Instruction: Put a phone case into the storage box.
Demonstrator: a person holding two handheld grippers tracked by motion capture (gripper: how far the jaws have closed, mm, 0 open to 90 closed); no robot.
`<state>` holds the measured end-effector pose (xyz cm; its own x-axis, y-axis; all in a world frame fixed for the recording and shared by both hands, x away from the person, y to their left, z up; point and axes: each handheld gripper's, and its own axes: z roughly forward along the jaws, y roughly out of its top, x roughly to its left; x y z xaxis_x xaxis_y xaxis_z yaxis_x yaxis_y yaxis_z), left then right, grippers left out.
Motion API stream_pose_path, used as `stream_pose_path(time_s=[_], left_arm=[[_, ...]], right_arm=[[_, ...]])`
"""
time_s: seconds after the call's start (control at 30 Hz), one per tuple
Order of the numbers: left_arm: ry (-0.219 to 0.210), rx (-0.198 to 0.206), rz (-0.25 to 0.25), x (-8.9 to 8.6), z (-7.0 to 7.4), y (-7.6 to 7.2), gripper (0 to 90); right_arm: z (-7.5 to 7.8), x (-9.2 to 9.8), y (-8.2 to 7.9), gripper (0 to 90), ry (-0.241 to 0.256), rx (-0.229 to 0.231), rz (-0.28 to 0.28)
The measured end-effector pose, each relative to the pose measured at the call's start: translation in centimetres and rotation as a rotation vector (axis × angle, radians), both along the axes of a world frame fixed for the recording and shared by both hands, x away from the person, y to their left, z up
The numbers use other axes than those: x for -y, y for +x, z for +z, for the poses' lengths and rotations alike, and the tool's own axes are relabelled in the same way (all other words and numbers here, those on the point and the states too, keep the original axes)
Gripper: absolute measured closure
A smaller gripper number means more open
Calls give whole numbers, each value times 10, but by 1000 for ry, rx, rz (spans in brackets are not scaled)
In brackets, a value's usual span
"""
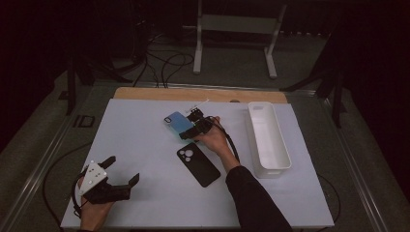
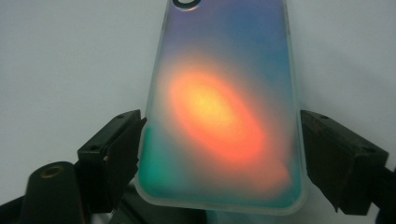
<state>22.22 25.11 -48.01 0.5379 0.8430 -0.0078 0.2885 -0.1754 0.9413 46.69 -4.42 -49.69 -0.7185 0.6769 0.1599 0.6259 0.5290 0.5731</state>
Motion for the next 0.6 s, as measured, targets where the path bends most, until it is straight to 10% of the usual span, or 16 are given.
stream_pose_path(time_s=[0.6], left_arm=[[-64,-121,32,17,12,32,0]], right_arm=[[41,24,-37,167,120,110,58]])
